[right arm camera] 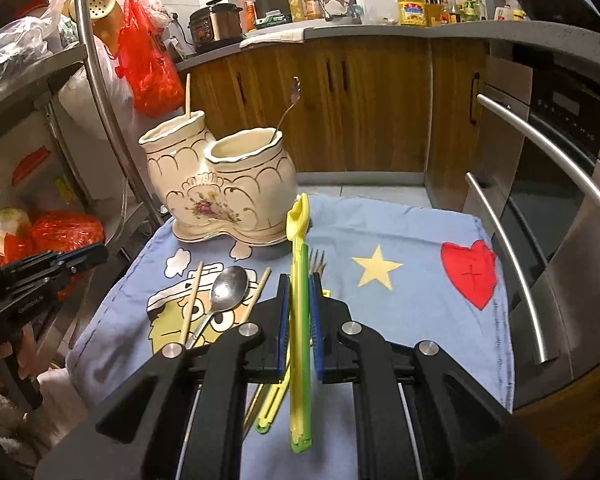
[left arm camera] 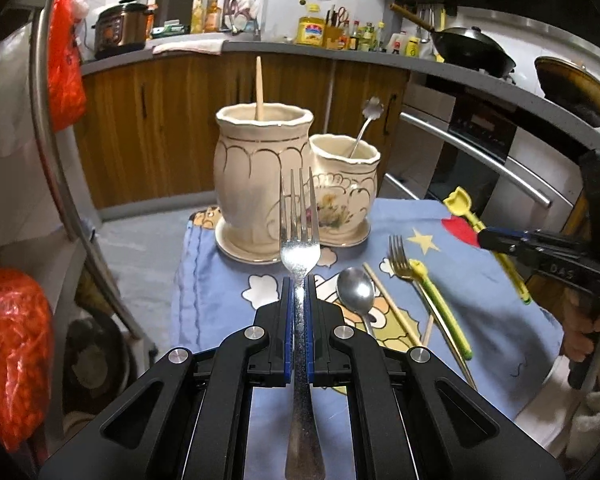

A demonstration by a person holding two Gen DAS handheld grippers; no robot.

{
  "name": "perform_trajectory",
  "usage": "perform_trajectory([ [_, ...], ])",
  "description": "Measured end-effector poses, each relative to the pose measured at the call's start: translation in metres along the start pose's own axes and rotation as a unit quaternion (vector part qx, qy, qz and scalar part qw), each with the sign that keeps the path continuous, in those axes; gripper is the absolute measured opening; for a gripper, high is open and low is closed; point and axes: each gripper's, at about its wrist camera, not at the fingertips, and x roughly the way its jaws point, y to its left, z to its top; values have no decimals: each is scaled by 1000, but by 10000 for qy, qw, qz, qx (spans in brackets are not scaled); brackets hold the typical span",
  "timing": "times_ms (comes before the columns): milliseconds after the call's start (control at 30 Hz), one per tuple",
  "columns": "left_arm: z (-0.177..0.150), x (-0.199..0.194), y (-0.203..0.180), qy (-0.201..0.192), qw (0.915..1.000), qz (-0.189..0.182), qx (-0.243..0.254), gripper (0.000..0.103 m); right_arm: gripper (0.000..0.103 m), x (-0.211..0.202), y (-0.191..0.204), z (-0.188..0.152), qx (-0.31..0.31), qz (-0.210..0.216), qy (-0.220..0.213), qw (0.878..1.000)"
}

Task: Organize utensils
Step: 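Lift the fork and yellow-green utensil toward the ceramic holder with both tools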

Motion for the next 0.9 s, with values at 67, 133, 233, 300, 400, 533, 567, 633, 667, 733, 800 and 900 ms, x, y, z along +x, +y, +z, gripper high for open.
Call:
perform_trajectory([
  [67, 2, -3, 3, -58, 9999, -73, -42, 5, 9, 1, 1, 1, 10, 15, -7, 10000],
  [133, 5, -6, 4, -125, 9998, -134, -52, 5, 9, 2, 1, 4, 16, 56, -28, 10000],
  [233, 11, -8, 5, -183, 9997, -130, -6, 5, 9, 3, 2, 10, 13, 118, -102, 9999],
  [300, 17, -11, 6, -266, 9995, -163, -2, 5, 9, 4, 4, 16, 5, 169, -163, 9997],
  [400, 33, -17, 10, -468, 9986, -226, -17, 5, 9, 5, 5, 31, 34, 288, -287, 9992],
  [533, 60, -19, 17, -753, 9967, -299, -69, 5, 9, 7, 9, 56, 74, 465, -556, 9973],
  [567, 67, -18, 17, -814, 9963, -284, -62, 5, 9, 9, 11, 63, 81, 520, -632, 9966],
  [633, 85, -15, 17, -970, 9950, -221, 2, 5, 9, 13, 15, 77, 83, 594, -743, 9954],
  [667, 93, -12, 17, -1032, 9945, -177, 39, 5, 9, 16, 18, 84, 70, 626, -804, 9948],
  [733, 108, -8, 16, -1148, 9932, -143, 96, 5, 9, 22, 21, 97, 58, 659, -906, 9937],
  [800, 125, -4, 16, -1305, 9913, -98, 143, 5, 9, 30, 24, 110, 101, 764, -989, 9921],
  [900, 144, 2, 21, -1497, 9887, -100, 69, 5, 9, 41, 25, 127, 175, 913, -1141, 9891],
])
